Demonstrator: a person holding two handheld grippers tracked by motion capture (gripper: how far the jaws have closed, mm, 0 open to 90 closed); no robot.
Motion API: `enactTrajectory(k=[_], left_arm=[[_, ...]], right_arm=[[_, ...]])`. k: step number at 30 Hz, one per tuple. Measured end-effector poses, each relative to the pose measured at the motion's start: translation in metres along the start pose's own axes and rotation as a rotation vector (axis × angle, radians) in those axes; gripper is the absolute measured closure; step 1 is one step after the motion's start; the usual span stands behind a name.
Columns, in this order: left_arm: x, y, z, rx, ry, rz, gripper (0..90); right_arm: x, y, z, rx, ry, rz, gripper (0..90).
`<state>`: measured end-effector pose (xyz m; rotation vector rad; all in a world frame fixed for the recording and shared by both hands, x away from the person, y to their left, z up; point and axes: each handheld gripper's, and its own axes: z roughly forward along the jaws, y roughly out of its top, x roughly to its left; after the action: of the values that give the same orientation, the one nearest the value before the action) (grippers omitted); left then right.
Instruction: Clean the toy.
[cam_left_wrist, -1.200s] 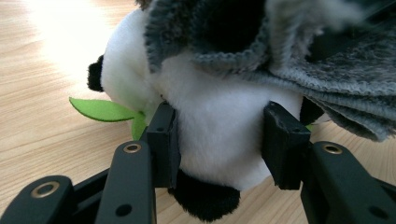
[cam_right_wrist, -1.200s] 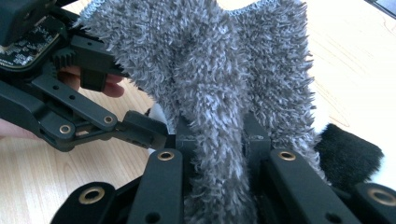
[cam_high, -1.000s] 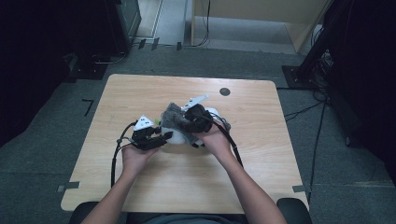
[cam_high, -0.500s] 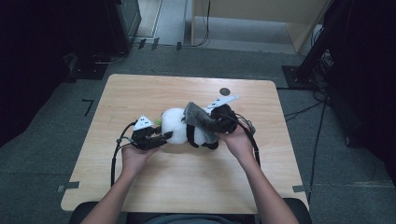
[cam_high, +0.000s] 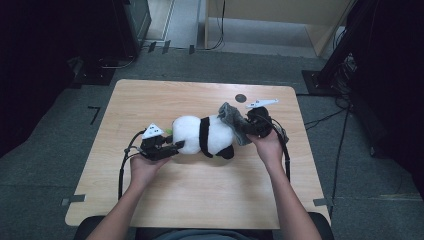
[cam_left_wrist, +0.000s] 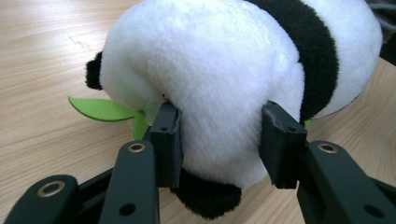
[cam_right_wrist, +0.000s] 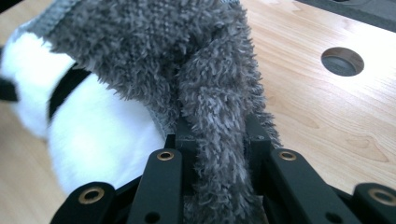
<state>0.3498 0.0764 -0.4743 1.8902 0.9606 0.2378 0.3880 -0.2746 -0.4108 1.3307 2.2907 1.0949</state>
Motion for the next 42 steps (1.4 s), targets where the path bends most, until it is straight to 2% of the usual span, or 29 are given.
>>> enactTrajectory(k=[3,6,8,10,14,16,19,22,26,30,34,36,42], left_arm=[[0.000,0.000,0.000,0.000,0.002,0.003,54.9],[-0.001,0.000,0.000,0.000,0.002,0.004,54.9],[-0.001,0.000,0.000,0.000,0.003,0.005,54.9],[0.000,0.000,0.000,-0.001,0.001,0.001,55.0],[0.000,0.000,0.000,0.000,-0.002,-0.009,55.0],[0.000,0.000,0.000,0.000,0.001,-0.006,55.0],[0.000,0.000,0.000,-0.002,0.003,-0.004,55.0],[0.000,0.000,0.000,-0.002,0.005,-0.007,54.9],[0.000,0.000,0.000,-0.005,0.006,-0.002,54.6],[0.000,0.000,0.000,-0.006,0.004,-0.002,54.8],[0.000,0.000,0.000,-0.007,0.004,-0.003,54.9],[0.000,0.000,0.000,-0.006,0.005,-0.003,54.9],[0.000,0.000,0.000,-0.005,0.003,-0.003,54.8]], right_arm=[[-0.006,-0.002,0.008,-0.006,-0.002,0.028,74.7],[-0.011,-0.005,0.015,0.011,-0.008,0.062,75.1],[-0.013,-0.008,0.020,0.021,-0.009,0.067,75.4],[-0.013,-0.013,0.024,0.025,-0.019,0.069,76.0],[-0.015,-0.027,0.033,0.039,-0.010,0.094,76.5],[-0.017,-0.035,0.040,0.071,0.002,0.118,76.5],[-0.016,-0.043,0.049,0.109,0.003,0.109,76.5],[-0.016,-0.045,0.052,0.116,0.004,0.103,76.5],[-0.019,-0.043,0.046,0.119,-0.002,0.102,76.3],[-0.023,-0.046,0.033,0.122,0.012,0.106,76.4],[-0.027,-0.046,0.012,0.079,0.014,0.111,76.4],[-0.027,-0.043,-0.001,0.047,0.011,0.098,76.4],[-0.017,-0.030,-0.029,0.004,0.026,0.057,76.5]])
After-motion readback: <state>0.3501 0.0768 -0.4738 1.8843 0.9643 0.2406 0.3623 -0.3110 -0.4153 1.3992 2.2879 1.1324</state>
